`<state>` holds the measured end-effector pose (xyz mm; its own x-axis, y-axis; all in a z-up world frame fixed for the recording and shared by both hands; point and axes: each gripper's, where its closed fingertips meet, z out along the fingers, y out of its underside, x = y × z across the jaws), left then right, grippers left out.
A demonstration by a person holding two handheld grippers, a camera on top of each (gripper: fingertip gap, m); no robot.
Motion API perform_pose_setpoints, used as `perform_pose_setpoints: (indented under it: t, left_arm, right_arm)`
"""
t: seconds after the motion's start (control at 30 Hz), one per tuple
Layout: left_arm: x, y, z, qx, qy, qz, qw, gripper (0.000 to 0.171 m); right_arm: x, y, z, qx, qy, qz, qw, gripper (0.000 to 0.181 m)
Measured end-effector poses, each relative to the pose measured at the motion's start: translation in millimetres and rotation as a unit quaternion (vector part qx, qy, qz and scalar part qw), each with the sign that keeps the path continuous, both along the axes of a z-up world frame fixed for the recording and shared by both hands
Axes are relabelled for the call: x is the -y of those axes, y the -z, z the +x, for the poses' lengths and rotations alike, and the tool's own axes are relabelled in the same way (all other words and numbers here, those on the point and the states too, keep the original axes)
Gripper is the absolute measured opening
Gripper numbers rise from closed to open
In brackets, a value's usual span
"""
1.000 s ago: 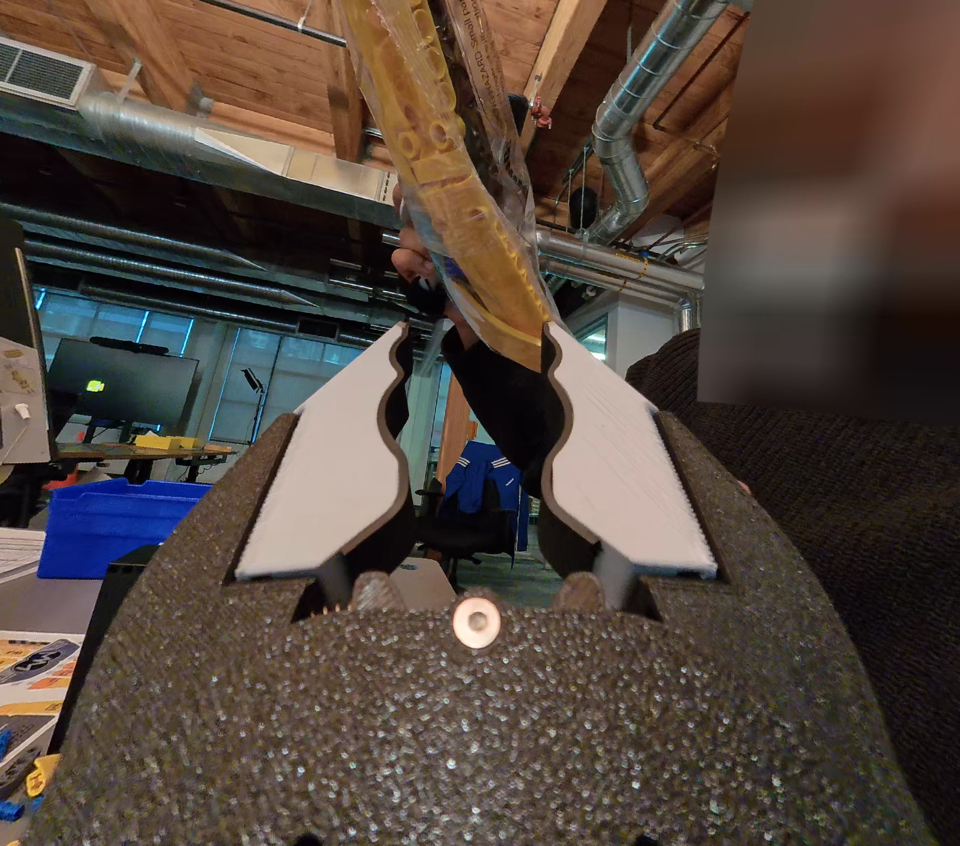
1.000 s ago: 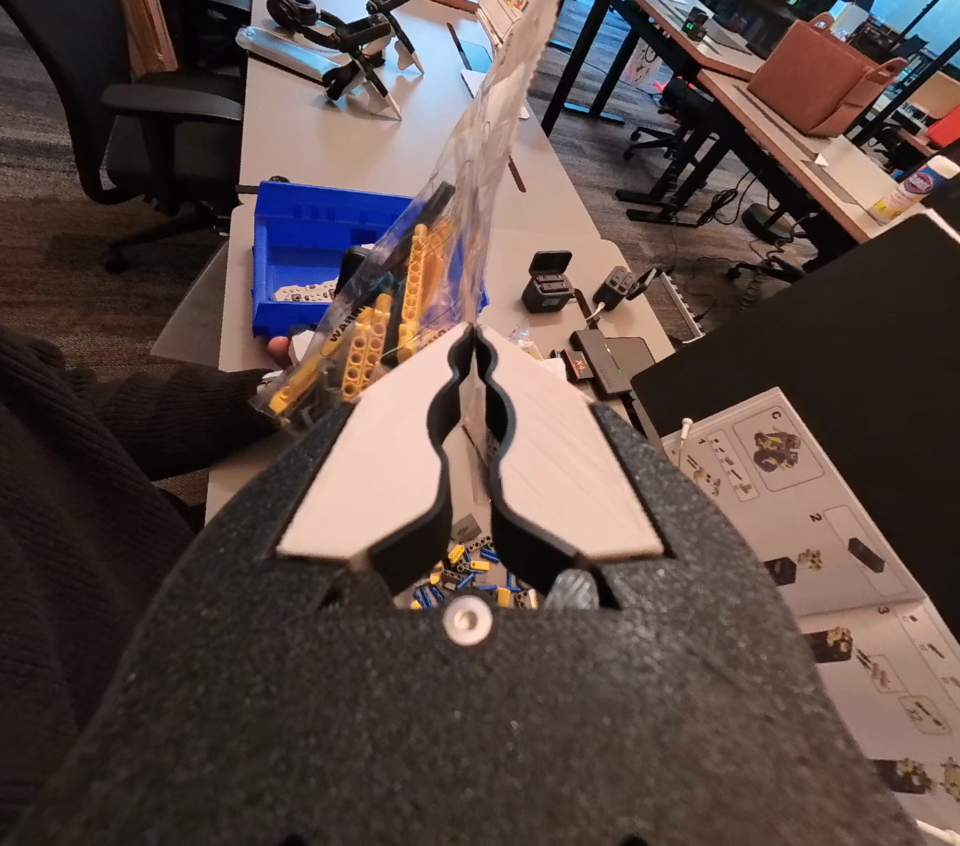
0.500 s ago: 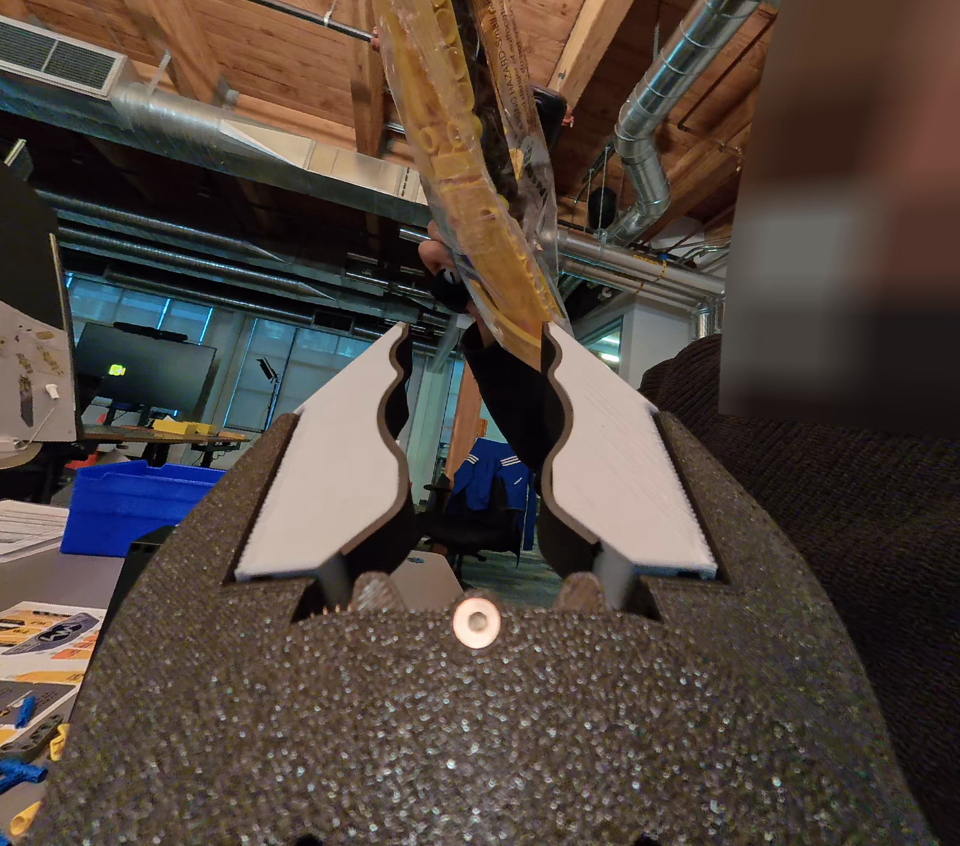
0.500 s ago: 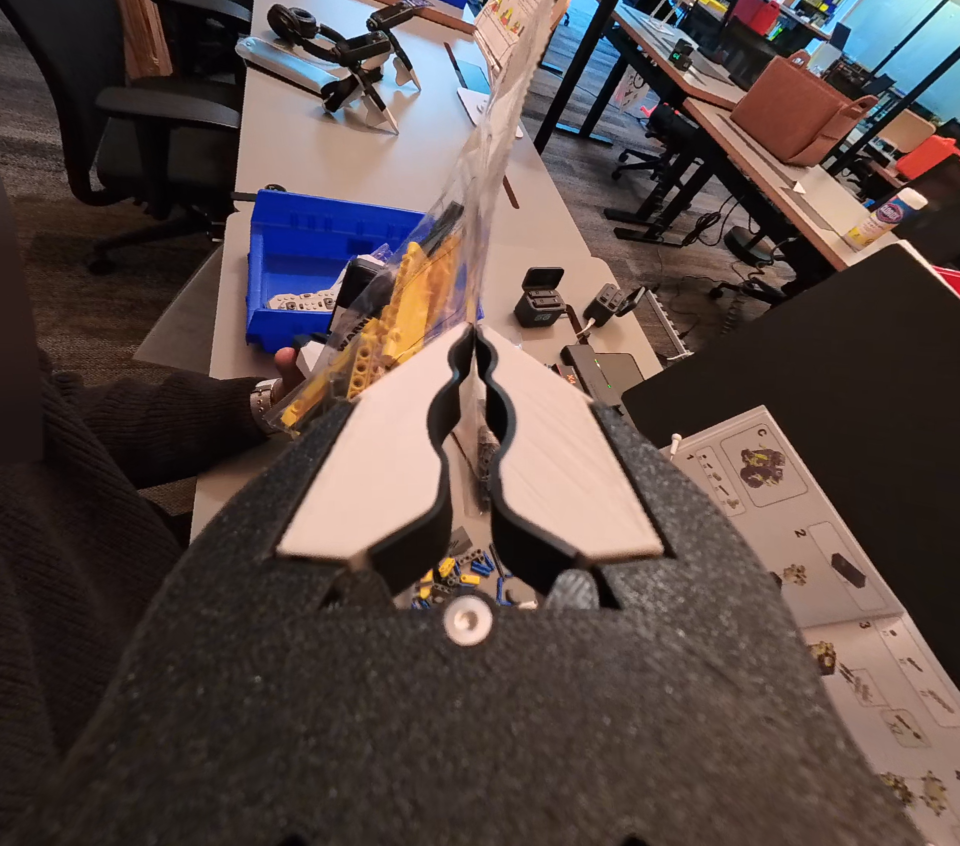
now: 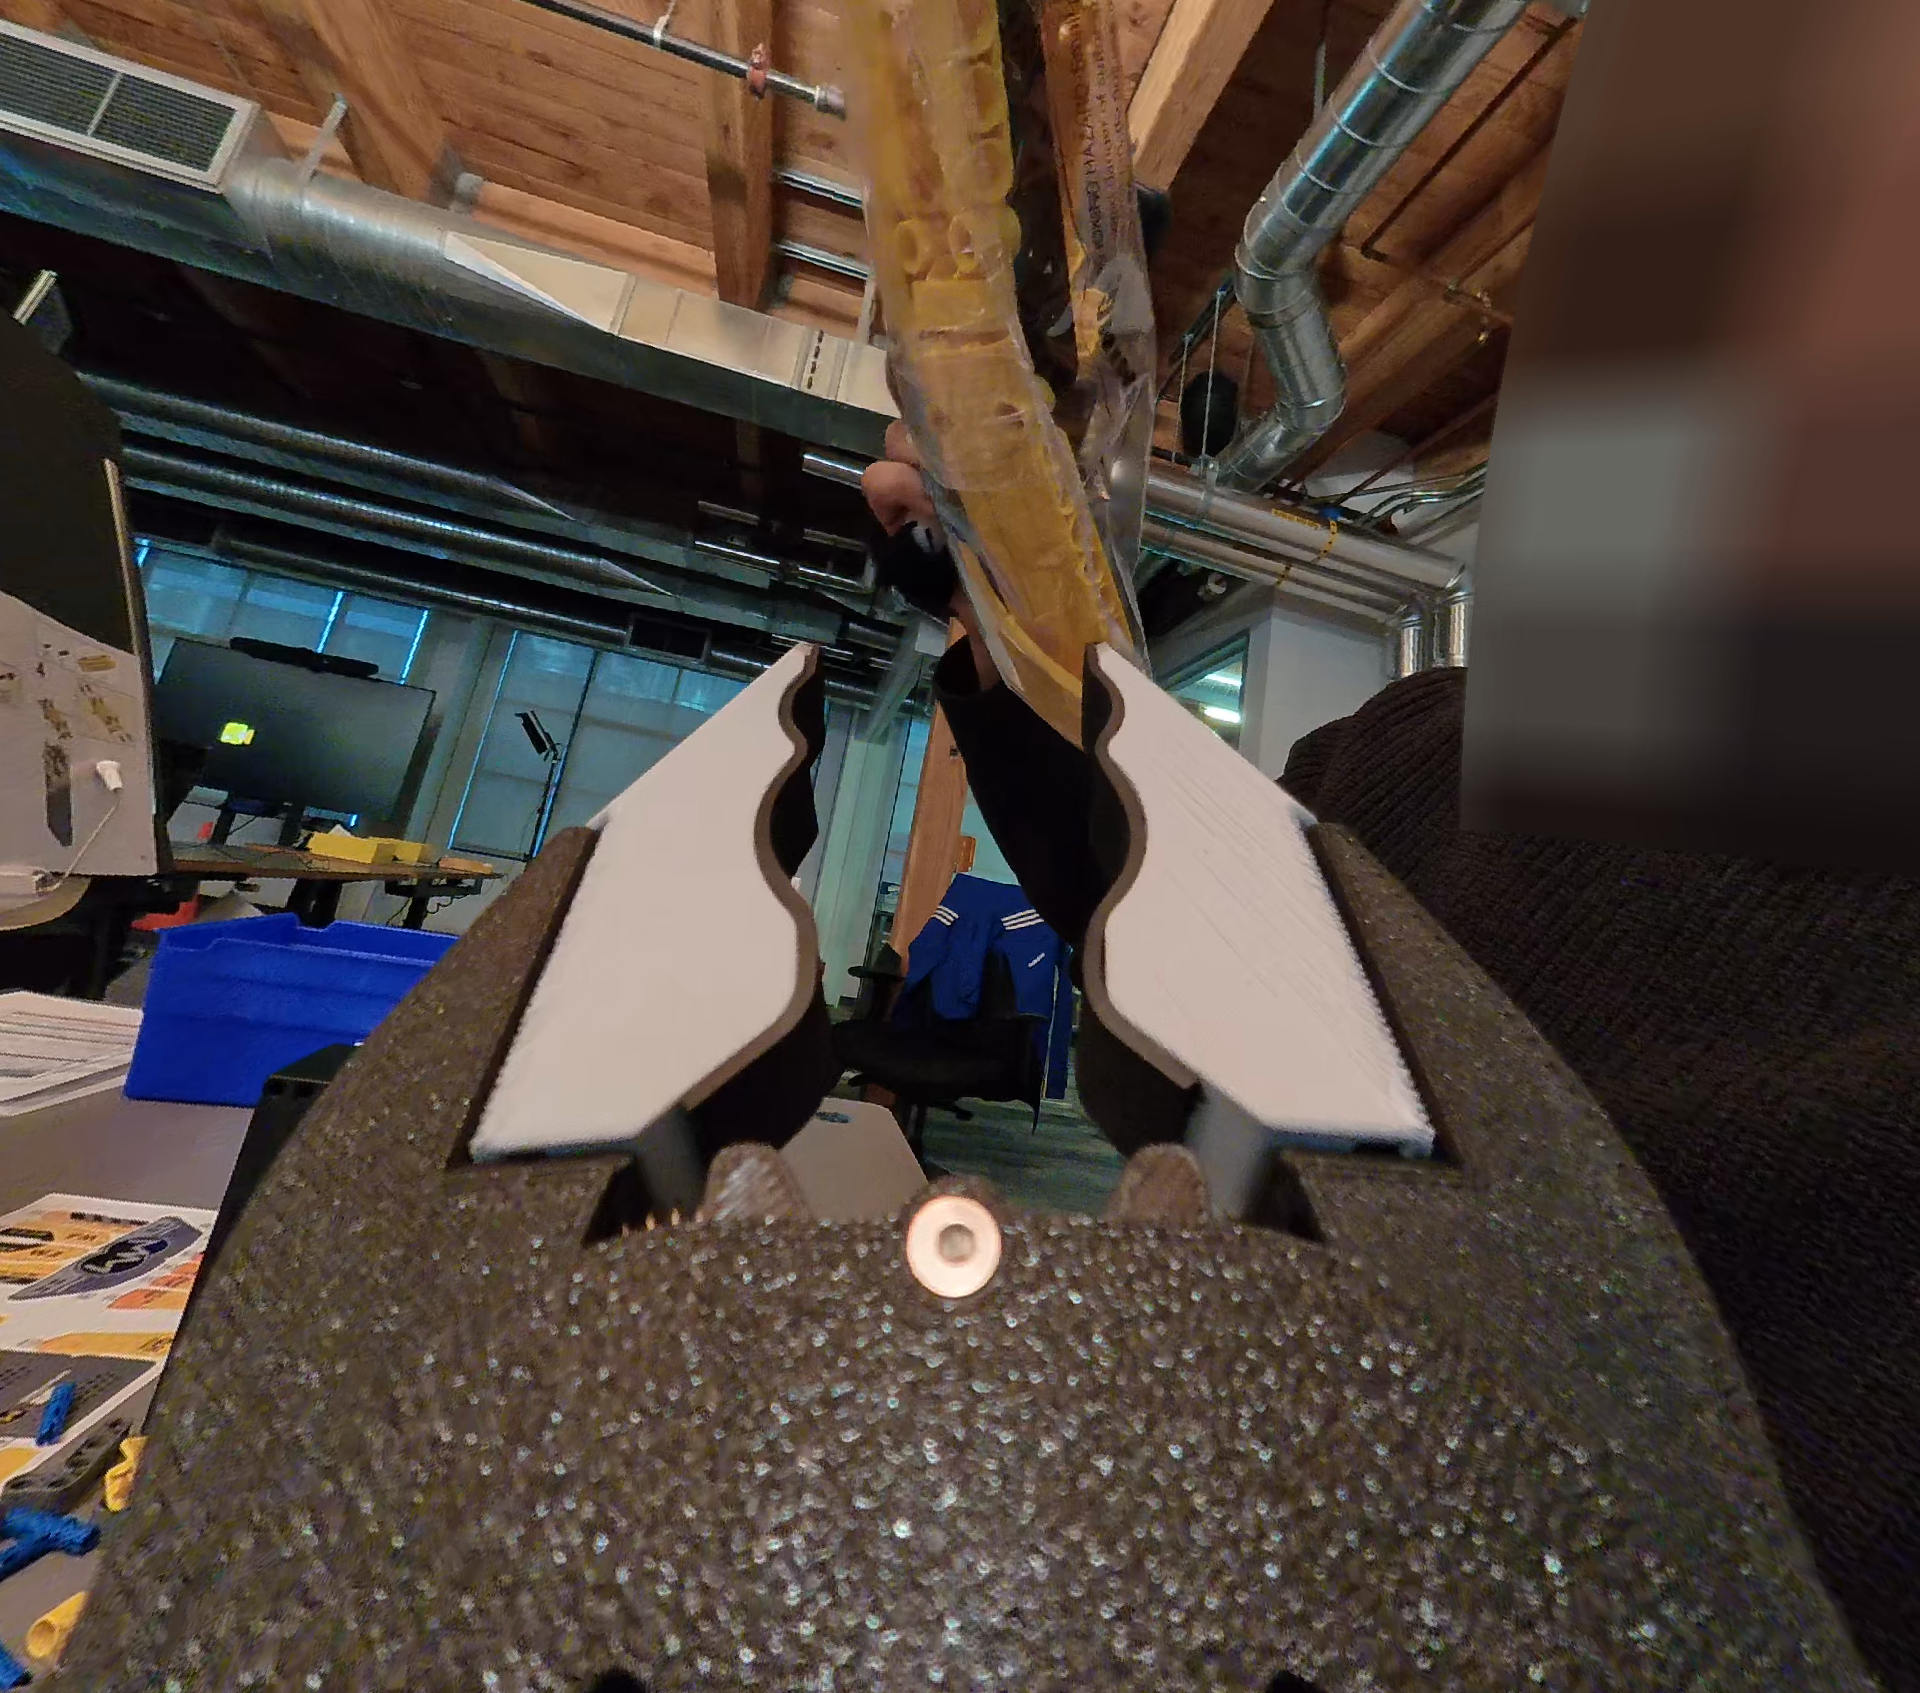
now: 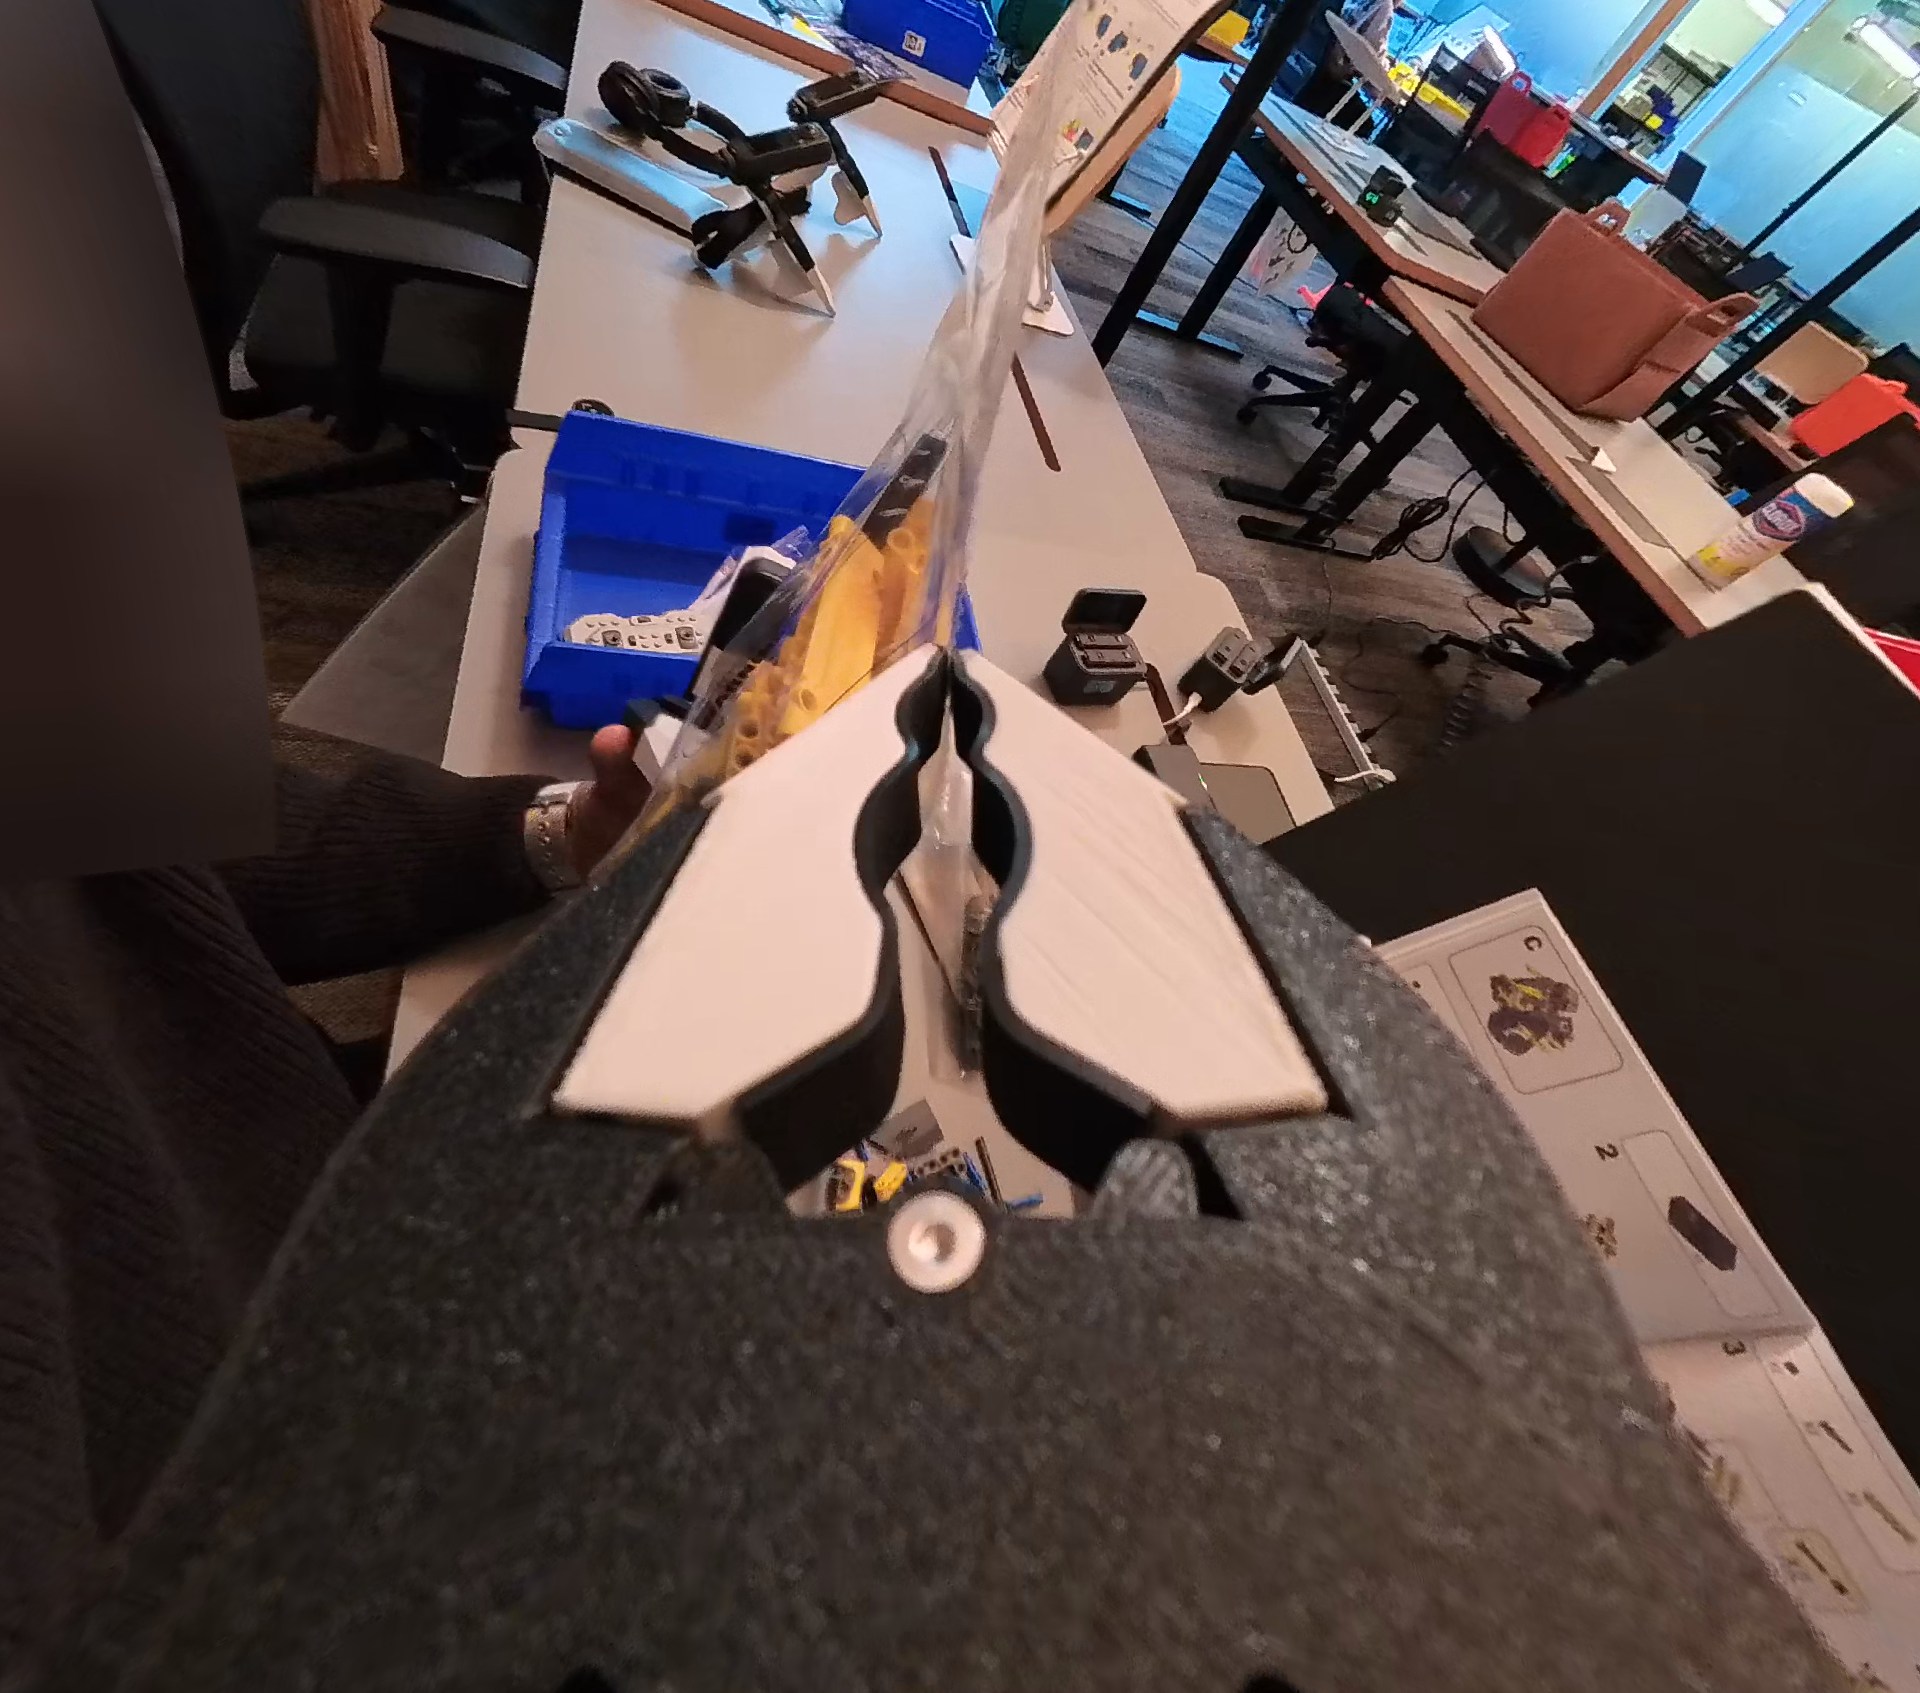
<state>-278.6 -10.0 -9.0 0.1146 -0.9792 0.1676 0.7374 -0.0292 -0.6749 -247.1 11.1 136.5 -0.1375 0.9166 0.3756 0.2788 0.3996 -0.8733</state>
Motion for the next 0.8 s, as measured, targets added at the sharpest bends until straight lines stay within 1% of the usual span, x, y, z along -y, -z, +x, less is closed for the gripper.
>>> perform_pose_setpoints:
  t: [0.2, 0.47, 0.6, 0.8]
  left_arm:
    - [1, 0, 0, -0.001, -0.004, 0.003, 1.000, 0.048]
    - [-9, 2, -4, 0.005, -0.018, -0.020, 1.000, 0.048]
    - [-24, 5, -14, 0.019, -0.046, -0.055, 0.997, 0.048]
    - [-42, 11, -27, 0.019, -0.118, -0.091, 0.989, 0.049]
  right_arm:
    - [2, 0, -3, -0.007, -0.005, -0.002, 1.000, 0.000]
    - [-19, -1, -18, -0.017, 0.009, -0.029, 0.999, 0.000]
    - [-34, -3, -39, -0.022, 0.007, -0.045, 0.999, 0.000]
    - [-54, 2, -88, 0.004, -0.010, -0.055, 0.998, 0.000]
